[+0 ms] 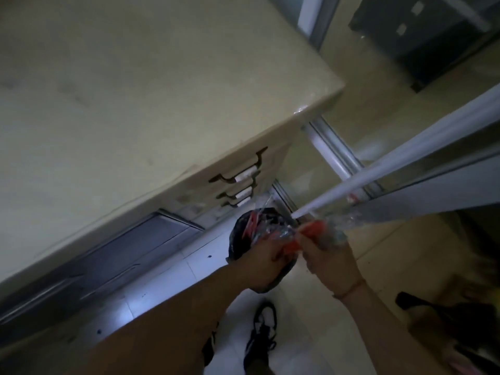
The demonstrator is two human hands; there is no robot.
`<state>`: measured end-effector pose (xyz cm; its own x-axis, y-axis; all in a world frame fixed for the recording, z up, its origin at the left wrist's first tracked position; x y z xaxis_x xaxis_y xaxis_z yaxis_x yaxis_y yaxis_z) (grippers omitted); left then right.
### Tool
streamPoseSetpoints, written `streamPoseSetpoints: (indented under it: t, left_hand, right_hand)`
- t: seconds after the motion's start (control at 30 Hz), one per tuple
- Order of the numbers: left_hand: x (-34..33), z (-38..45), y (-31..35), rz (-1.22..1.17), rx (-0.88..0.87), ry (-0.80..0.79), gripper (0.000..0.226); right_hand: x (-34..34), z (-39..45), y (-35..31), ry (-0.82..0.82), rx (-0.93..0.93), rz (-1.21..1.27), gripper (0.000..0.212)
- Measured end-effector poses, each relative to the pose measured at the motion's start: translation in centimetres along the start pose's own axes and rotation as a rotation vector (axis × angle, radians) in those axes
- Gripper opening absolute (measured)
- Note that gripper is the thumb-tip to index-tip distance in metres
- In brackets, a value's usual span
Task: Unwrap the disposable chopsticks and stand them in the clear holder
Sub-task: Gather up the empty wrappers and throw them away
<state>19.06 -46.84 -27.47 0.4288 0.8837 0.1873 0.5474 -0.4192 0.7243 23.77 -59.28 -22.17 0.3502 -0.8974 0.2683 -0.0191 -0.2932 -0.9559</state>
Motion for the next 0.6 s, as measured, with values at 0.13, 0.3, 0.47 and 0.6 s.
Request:
streamPoseSetpoints:
  t: [0.13,0.3,0.47,0.6]
  left_hand:
    - [-1.3,4.8,-5.1,0.237,0.062,0.008,0.079]
    - [-1.2,9.4,-12.6,0.302,0.285,0.024,0.101]
    - [-1.6,10.3,-18.8,0.4,0.432,-0.032,0.076]
    - [-1.4,10.2,-22.1,0.369,0.578,-0.056,0.07]
  right_hand:
    - [-1.0,0.6,6.5,0.002,-0.041,-0.194,0.033]
    - [-4.5,2.7,15.3,0.117,-0.214,-0.123,0.031]
    - [-9.4,4.3,25.9,0.055,-0.406,-0.232,0.033]
    - [-13.4,3.3,31.6,-0.225,-0.574,-0.335,0.034]
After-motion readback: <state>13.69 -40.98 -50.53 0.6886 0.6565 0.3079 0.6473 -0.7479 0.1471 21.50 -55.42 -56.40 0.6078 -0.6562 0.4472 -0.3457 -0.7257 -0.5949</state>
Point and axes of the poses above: each hand's wrist, its own z-axis towards the middle knuckle, its own x-axis out of the back of the hand, y = z × x, the point moved 5 cm from there along z, towards the middle knuckle, and after that the axes turned 13 degrees about x, right-handed, at the moved point
